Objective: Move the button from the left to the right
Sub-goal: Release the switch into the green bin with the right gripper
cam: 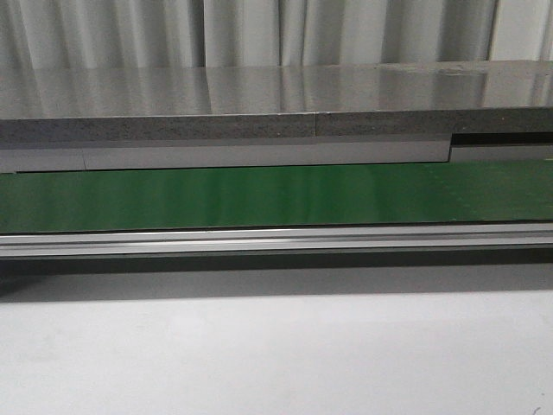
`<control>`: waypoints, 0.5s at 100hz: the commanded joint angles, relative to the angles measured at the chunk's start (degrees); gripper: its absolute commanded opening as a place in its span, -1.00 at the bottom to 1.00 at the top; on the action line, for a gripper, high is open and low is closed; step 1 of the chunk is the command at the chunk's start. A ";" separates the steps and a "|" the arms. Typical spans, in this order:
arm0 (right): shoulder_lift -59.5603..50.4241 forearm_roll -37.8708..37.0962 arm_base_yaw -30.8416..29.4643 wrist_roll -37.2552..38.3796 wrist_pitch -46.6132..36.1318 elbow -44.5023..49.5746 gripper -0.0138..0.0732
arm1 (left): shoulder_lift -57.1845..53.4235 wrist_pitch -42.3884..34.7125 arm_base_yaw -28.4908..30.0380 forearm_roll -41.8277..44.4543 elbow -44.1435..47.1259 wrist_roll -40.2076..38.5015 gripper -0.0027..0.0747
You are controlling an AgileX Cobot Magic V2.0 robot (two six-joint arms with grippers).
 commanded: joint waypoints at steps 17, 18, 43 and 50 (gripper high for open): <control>-19.98 -0.01 0.06 0.07 -2.00 10.55 0.68 | 0.49 -4.14 -0.27 -0.97 -1.54 0.02 -0.98; -19.98 -0.01 0.06 0.07 -1.79 10.81 0.68 | 0.49 -4.14 -0.35 -0.97 -1.54 0.02 -0.99; -31.89 -0.01 0.06 0.07 5.90 17.06 0.68 | 0.49 -4.14 -0.35 -0.97 -1.54 0.02 -0.98; -32.51 -0.01 0.06 0.07 6.33 17.71 0.68 | 0.49 -4.14 -0.35 -0.97 -1.54 0.02 -0.99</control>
